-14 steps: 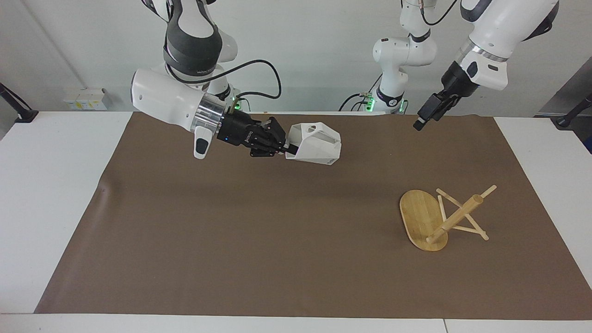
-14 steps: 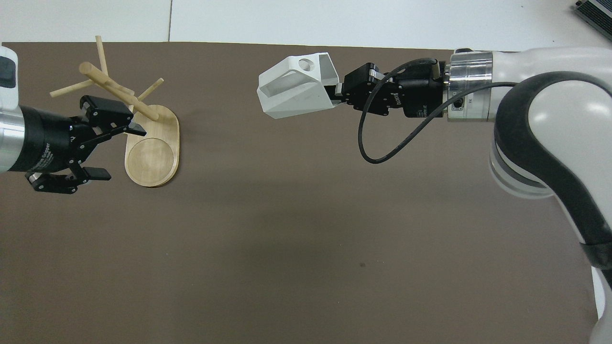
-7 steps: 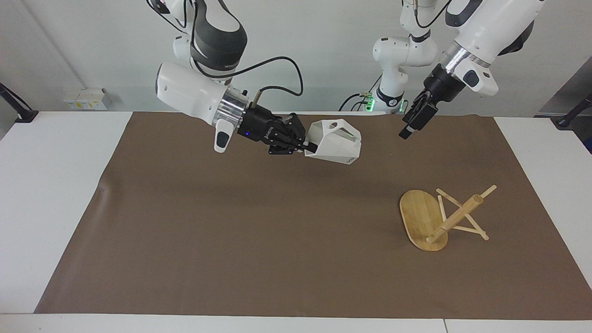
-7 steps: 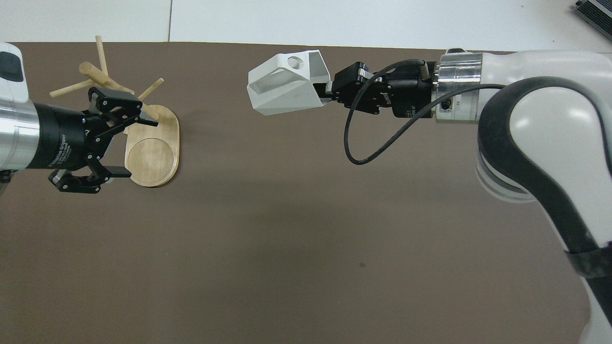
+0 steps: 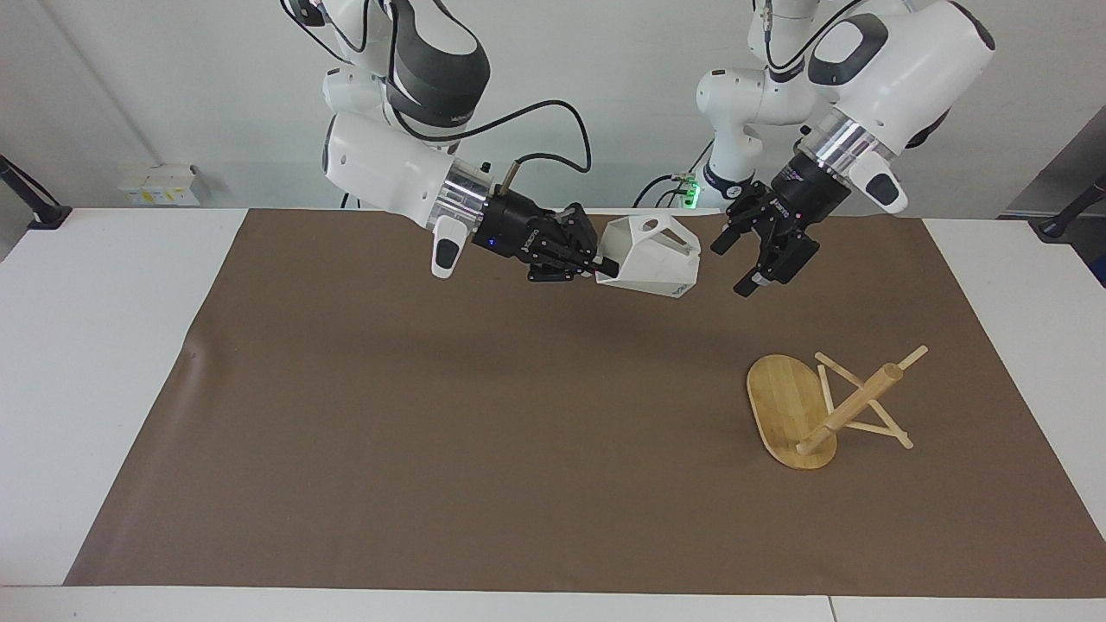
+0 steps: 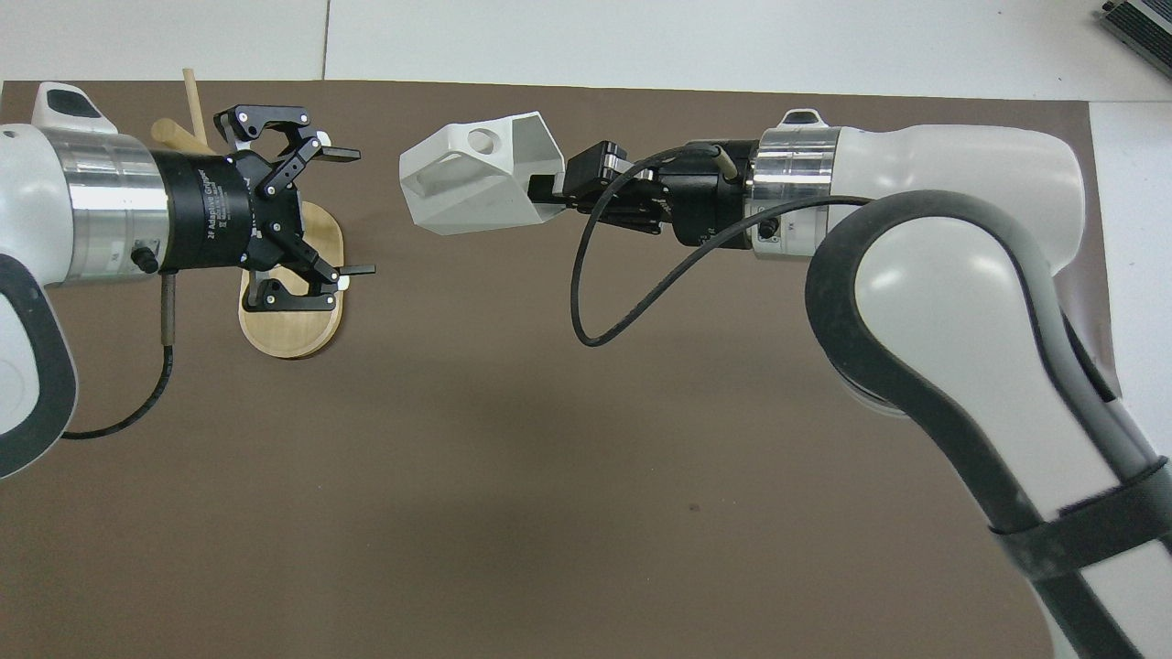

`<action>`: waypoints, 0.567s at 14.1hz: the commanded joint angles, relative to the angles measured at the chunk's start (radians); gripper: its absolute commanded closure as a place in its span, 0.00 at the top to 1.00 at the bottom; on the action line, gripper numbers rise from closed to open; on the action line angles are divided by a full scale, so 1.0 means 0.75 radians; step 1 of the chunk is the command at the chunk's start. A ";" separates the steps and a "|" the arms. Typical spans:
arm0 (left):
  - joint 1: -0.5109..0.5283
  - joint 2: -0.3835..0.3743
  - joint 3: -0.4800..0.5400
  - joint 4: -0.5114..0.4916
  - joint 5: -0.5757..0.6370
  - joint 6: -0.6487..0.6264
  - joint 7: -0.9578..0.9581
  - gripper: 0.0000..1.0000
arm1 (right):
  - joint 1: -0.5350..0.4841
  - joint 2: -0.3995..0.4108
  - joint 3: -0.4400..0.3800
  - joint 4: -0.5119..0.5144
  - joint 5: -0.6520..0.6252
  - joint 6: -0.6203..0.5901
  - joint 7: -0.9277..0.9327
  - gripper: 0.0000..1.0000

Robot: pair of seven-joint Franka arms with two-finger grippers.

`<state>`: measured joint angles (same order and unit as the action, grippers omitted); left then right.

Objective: Hang cup on rack
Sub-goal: 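Close the left gripper on the cup held by the right gripper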

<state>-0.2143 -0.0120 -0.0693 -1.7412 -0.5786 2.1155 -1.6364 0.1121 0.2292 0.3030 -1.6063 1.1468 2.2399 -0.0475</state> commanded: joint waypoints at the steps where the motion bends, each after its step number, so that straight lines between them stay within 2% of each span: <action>1: -0.025 0.075 -0.012 0.094 -0.020 0.022 -0.123 1.00 | -0.008 -0.021 0.007 -0.028 0.040 0.012 -0.014 0.00; 8: -0.072 0.090 -0.034 0.100 -0.020 0.061 -0.364 1.00 | -0.008 -0.021 0.007 -0.026 0.040 0.012 -0.012 0.00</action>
<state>-0.2493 0.0431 -0.1032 -1.6817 -0.5797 2.1395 -1.8609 0.1121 0.2292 0.3030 -1.6083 1.1468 2.2399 -0.0475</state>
